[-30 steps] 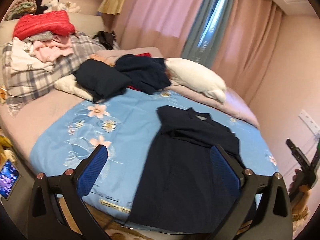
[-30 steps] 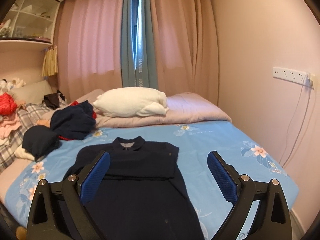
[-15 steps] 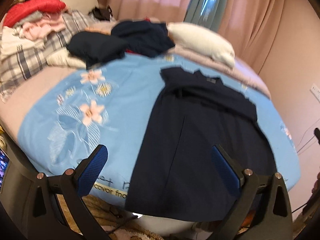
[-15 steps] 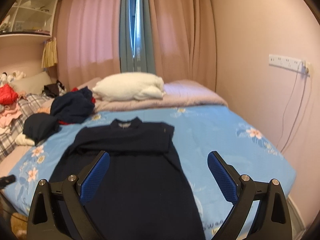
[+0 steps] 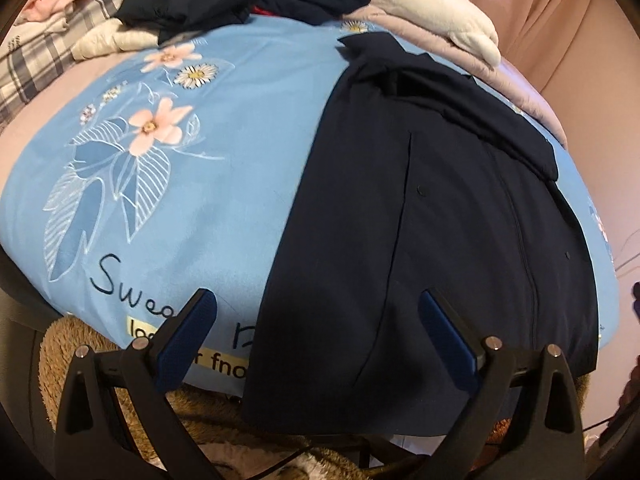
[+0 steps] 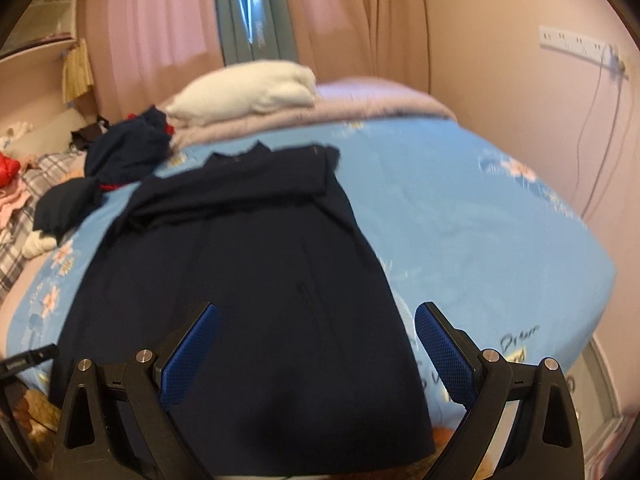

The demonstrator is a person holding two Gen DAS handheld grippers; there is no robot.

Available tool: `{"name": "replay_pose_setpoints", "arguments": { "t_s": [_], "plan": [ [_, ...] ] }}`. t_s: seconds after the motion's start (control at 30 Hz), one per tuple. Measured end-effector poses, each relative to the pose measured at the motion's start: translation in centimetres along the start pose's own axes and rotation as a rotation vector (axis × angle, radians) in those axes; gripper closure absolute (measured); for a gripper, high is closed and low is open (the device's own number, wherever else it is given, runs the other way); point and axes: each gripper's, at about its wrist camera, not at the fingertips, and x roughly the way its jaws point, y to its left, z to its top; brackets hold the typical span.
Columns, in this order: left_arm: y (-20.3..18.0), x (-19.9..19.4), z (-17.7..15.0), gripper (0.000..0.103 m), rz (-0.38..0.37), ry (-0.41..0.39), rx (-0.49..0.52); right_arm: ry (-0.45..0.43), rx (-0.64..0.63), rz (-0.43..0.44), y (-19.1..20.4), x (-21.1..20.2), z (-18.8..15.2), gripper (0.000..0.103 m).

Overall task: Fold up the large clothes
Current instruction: 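Grasp the jacket hem with the left gripper while the right gripper grasps it too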

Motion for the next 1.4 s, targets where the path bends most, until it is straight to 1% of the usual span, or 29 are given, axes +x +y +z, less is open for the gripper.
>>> {"name": "replay_pose_setpoints", "arguments": {
  "t_s": [0.13,0.2,0.27,0.37,0.43,0.5,0.57,0.63,0.67,0.73,0.77,0.8,0.87,0.93,0.97,1.03,1.07,1.13,1.17,1.23,1.27,1.3,1.33,1.37,1.4],
  "plan": [
    [0.4,1.1,0.0,0.003,-0.025,0.046,0.001,0.078,0.044,-0.011,-1.7,1.1,-1.3,0.005],
    [0.7,1.8,-0.1,0.007,-0.044,0.077,-0.002,0.113,0.064,-0.027,-2.4,1.4,-1.9,0.006],
    [1.0,2.3,-0.4,0.008,-0.076,0.112,-0.011,0.139,0.074,-0.038,-3.0,1.6,-2.5,0.006],
    [0.9,2.2,-0.7,0.009,-0.091,0.113,0.024,0.186,0.080,-0.027,-3.7,1.9,-3.6,0.006],
    [0.9,2.2,-0.8,0.009,-0.111,0.117,0.040,0.227,0.083,-0.031,-4.1,2.2,-4.3,0.013],
    [1.1,2.1,-1.0,0.009,-0.156,0.132,0.041,0.265,0.093,-0.034,-4.5,2.4,-4.8,0.017],
    [1.2,2.0,-1.1,0.009,-0.205,0.149,0.035,0.280,0.113,-0.032,-5.2,2.3,-5.2,0.018],
    [1.2,2.0,-1.4,0.010,-0.247,0.161,0.033,0.293,0.119,-0.022,-5.5,2.3,-5.4,0.027],
    [1.0,2.1,-1.6,0.010,-0.260,0.166,0.035,0.299,0.121,-0.019,-5.6,2.4,-5.5,0.029],
    [0.4,2.1,-1.8,0.010,-0.249,0.169,0.060,0.310,0.119,-0.010,-5.6,2.4,-5.8,0.035],
    [0.1,2.1,-1.9,0.010,-0.253,0.173,0.069,0.318,0.117,0.000,-5.5,2.5,-5.9,0.037],
    [0.0,2.2,-1.8,0.010,-0.261,0.175,0.067,0.330,0.114,0.018,-5.4,2.7,-6.0,0.041],
    [-0.1,2.2,-1.9,0.011,-0.287,0.182,0.050,0.346,0.105,0.035,-5.1,3.2,-6.0,0.041],
    [0.0,2.3,-1.8,0.013,-0.283,0.183,0.052,0.353,0.103,0.045,-5.2,3.7,-5.9,0.042],
    [-0.1,2.4,-1.8,0.015,-0.281,0.184,0.055,0.359,0.113,0.063,-5.2,3.7,-6.0,0.042],
    [-0.1,2.2,-1.9,0.019,-0.282,0.185,0.057,0.363,0.129,0.076,-5.2,3.7,-6.1,0.045],
    [-0.2,2.4,-1.7,0.023,-0.291,0.187,0.059,0.364,0.122,0.074,-5.0,3.7,-6.1,0.045],
    [-0.2,2.2,-1.9,0.027,-0.316,0.190,0.060,0.366,0.103,0.076,-4.6,3.5,-6.1,0.047],
    [-0.2,2.2,-1.9,0.031,-0.326,0.191,0.059,0.368,0.099,0.077,-4.4,3.5,-6.1,0.048],
    [-0.1,2.2,-1.9,0.038,-0.358,0.198,0.046,0.368,0.087,0.078,-4.1,3.2,-6.1,0.055],
    [0.0,2.2,-1.8,0.043,-0.396,0.206,0.027,0.366,0.083,0.080,-4.0,3.0,-6.1,0.056],
    [0.1,2.2,-1.9,0.044,-0.424,0.214,0.012,0.363,0.080,0.083,-3.9,2.8,-6.1,0.057],
    [0.2,2.3,-1.9,0.044,-0.435,0.219,0.001,0.360,0.079,0.087,-3.9,2.7,-6.1,0.058],
    [0.2,2.4,-1.9,0.045,-0.432,0.223,-0.003,0.360,0.080,0.090,-3.9,2.7,-6.2,0.059],
    [0.0,2.5,-1.9,0.045,-0.420,0.226,0.006,0.361,0.082,0.095,-3.9,2.7,-6.1,0.062]
  ]
}}
